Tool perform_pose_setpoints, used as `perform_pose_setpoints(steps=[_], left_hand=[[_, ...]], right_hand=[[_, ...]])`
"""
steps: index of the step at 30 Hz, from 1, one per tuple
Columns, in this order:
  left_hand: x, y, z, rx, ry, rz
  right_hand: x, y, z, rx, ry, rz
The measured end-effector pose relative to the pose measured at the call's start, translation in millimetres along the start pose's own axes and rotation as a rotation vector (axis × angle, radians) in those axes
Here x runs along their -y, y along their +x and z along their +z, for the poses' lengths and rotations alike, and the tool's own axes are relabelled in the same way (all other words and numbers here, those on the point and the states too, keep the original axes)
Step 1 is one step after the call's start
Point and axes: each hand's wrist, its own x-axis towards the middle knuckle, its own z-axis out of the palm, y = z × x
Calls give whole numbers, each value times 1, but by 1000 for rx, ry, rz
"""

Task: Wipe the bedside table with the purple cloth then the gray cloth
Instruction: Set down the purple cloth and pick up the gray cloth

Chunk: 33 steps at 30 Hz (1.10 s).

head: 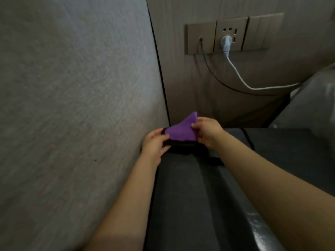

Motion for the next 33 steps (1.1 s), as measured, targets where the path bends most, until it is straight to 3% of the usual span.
perform_pose_setpoints(steps=[6, 9, 11, 13, 15, 19, 22, 27, 33], left_hand=[[28, 7, 5, -246, 410, 142], [25, -5, 4, -311, 965, 312], [22, -18, 12, -292, 1322, 525], [25, -23, 26, -136, 1443, 639], [35, -24, 40, -25, 1513, 576], [44, -28, 56, -99, 1604, 589], [35, -27, 57, -147, 1497, 601], [6, -12, 44, -220, 893, 418], [15, -8, 42, -265, 682, 375]], right_hand=[[-9, 0, 0, -120, -376, -23], [6, -15, -12, -265, -852, -335], [11, -29, -32, -369, -1025, -553], [8, -37, -56, -403, -1060, -569], [-5, -41, -75, -350, -1115, -500], [-31, -37, -91, -103, -1332, -492], [-44, -28, -88, -1, -1463, -485], [-49, -17, -65, -98, -1577, -475], [-55, 0, -14, -88, -1565, -484]])
